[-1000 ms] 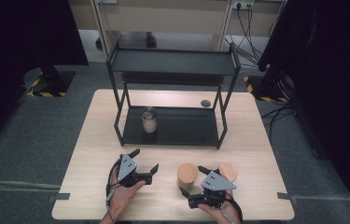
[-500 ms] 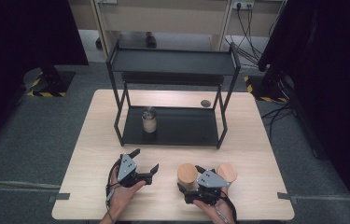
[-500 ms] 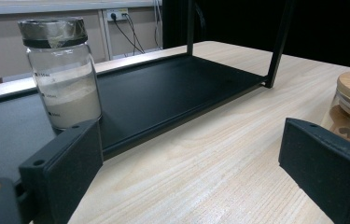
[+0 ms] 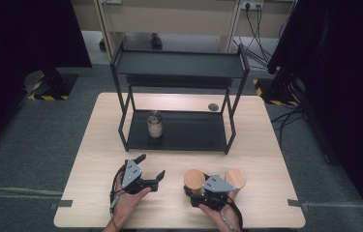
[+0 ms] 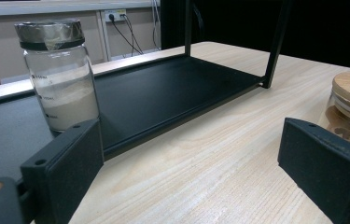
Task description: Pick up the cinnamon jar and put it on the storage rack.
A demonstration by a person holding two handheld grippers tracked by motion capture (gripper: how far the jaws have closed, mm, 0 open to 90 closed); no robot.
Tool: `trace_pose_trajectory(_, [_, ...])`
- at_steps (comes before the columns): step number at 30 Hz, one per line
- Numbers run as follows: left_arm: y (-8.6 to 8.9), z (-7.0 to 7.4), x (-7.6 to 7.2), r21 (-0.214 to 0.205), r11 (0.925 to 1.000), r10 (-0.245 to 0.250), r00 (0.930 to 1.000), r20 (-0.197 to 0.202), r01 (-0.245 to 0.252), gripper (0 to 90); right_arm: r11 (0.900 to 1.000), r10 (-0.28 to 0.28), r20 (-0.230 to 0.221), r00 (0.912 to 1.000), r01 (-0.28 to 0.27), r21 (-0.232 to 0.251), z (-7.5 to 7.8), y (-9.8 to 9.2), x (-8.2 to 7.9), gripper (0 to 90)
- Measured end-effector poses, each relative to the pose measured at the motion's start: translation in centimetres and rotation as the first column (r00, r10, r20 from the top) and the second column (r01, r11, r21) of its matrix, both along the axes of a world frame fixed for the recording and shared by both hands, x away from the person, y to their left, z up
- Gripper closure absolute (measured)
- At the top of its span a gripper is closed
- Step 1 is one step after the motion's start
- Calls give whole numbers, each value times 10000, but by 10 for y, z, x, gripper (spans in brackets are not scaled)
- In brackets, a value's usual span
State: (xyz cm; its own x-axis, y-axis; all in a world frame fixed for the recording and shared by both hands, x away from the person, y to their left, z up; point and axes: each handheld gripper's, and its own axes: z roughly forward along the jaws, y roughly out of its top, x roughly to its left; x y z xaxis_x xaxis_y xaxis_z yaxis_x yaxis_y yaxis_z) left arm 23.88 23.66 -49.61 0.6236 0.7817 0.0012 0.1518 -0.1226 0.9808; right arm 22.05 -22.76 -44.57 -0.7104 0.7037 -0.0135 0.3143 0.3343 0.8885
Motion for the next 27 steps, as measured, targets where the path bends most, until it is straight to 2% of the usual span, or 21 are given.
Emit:
trace_pose_trajectory(9, [1, 0, 0, -2, 10000, -7, 10000, 19, 7, 65, 10000, 31, 217, 9998, -30, -24, 0, -1, -3, 258])
trace_pose_trajectory(16, [1, 0, 0, 21, 10000, -12, 10000, 1, 12, 65, 10000, 71, 411, 9991, -72, 10, 8, -4, -5, 259])
trace_pose_trajectory(27, [0, -1, 0, 14, 10000, 9, 10000, -31, -9, 62, 9995, 309, 454, 9985, -310, 20, 18, -5, -3, 258])
